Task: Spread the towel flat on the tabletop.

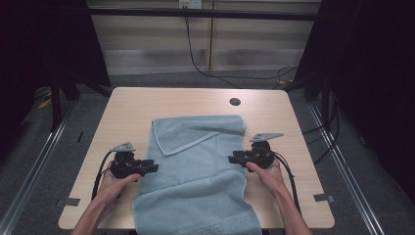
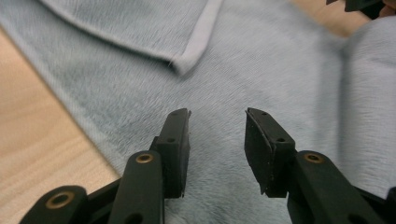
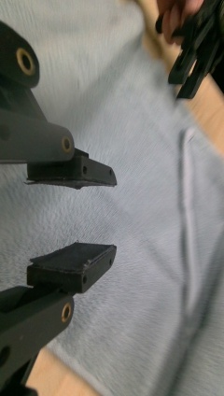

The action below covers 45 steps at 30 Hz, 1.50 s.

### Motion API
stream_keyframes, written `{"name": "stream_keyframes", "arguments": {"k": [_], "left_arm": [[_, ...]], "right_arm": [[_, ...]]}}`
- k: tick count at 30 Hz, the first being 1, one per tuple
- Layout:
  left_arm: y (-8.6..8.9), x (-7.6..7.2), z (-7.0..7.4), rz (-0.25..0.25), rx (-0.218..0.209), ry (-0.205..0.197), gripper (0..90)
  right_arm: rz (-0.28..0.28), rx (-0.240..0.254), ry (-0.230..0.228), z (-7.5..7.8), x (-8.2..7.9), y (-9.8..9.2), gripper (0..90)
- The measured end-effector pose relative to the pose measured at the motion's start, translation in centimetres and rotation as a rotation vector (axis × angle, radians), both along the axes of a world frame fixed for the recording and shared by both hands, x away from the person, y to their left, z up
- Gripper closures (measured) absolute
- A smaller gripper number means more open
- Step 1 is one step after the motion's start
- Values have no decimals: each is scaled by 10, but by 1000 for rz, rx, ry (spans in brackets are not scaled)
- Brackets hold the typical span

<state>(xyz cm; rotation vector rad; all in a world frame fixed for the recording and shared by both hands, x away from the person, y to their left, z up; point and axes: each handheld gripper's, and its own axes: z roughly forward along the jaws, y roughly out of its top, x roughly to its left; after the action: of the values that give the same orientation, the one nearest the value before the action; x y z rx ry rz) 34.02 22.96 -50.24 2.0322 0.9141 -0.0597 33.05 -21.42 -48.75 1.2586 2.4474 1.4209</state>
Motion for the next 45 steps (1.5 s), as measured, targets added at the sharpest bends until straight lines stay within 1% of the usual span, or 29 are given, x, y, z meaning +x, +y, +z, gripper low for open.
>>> {"name": "stream_keyframes", "arguments": {"k": [1, 2, 4, 5, 6, 7, 9, 10, 13, 15, 17, 19, 21, 22, 24, 27, 29, 30, 32, 34, 36, 37, 38, 39, 40, 42, 43, 44, 45], "left_arm": [[-4, -3, 0, -24, 31, -44, 604], [-6, -5, -2, -40, 63, -58, 607], [-6, -6, -2, -19, 59, -50, 622], [-8, -7, -2, -35, 75, -72, 621], [-9, -9, -3, -36, 75, -87, 621], [-9, -10, -4, -34, 65, -86, 621], [-10, -13, -4, -50, 72, -105, 621], [-11, -16, -4, -51, 68, -100, 621], [-14, -31, -3, -91, 81, -121, 622], [-16, -44, -2, -124, 88, -123, 622], [-15, -58, -1, -141, 94, -128, 622], [-14, -72, 0, -168, 95, -126, 622], [-12, -85, -1, -176, 72, -106, 621], [-11, -91, 0, -189, 72, -99, 621], [-9, -102, -1, -217, 44, -79, 622], [-5, -113, -1, -230, 25, -50, 622], [-4, -111, 1, -233, 21, -37, 623], [-5, -107, 3, -217, 8, -43, 625], [-9, -97, 10, -219, 3, -85, 644], [-14, -83, 17, -200, -26, -117, 657], [-23, -70, 19, -205, -23, -142, 677], [-28, -63, 18, -207, -15, -131, 677], [-33, -57, 16, -222, 16, -142, 674], [-35, -52, 12, -213, 22, -145, 670], [-37, -48, 10, -202, -2, -117, 654], [-43, -48, 6, -222, 73, -144, 609], [-43, -50, 4, -225, 69, -134, 585], [-43, -51, 3, -232, 88, -143, 575], [-43, -52, 3, -243, 88, -150, 560]], "right_arm": [[3, -33, 12, -5, 2, 3, 592], [-3, -56, 13, -9, 2, 6, 595], [13, -68, 29, -15, 0, 9, 603], [14, -96, 28, -18, -3, 11, 606], [13, -86, 21, -19, -5, 10, 608], [21, -89, 27, -19, -8, 9, 621], [45, -89, 25, -19, -17, 8, 636], [49, -86, 27, -19, -22, 7, 645], [54, -72, 24, -20, -40, 2, 653], [62, -65, 33, -19, -52, -1, 666], [67, -77, 32, -18, -63, -2, 668], [90, -76, 38, -17, -75, -2, 667], [115, -85, 33, -16, -89, 0, 667], [123, -84, 35, -16, -96, 0, 667], [133, -79, 39, -16, -110, -1, 665], [159, -82, 49, -14, -128, -1, 663], [164, -70, 65, -14, -135, -1, 655], [163, -74, 63, -13, -136, 0, 644], [150, -64, 37, -9, -132, -1, 639], [126, -30, 9, -2, -123, -5, 642], [93, -17, -17, 3, -110, -9, 645], [84, -11, -27, 3, -104, -10, 647], [76, -11, -29, 3, -97, -12, 647], [64, -17, -33, 2, -91, -12, 647], [49, -21, -30, 0, -86, -13, 646], [36, -20, -24, -3, -79, -15, 642], [29, -27, -26, -4, -77, -16, 641], [22, -31, -28, -4, -76, -17, 642], [20, -32, -27, -4, -75, -18, 640]]}}
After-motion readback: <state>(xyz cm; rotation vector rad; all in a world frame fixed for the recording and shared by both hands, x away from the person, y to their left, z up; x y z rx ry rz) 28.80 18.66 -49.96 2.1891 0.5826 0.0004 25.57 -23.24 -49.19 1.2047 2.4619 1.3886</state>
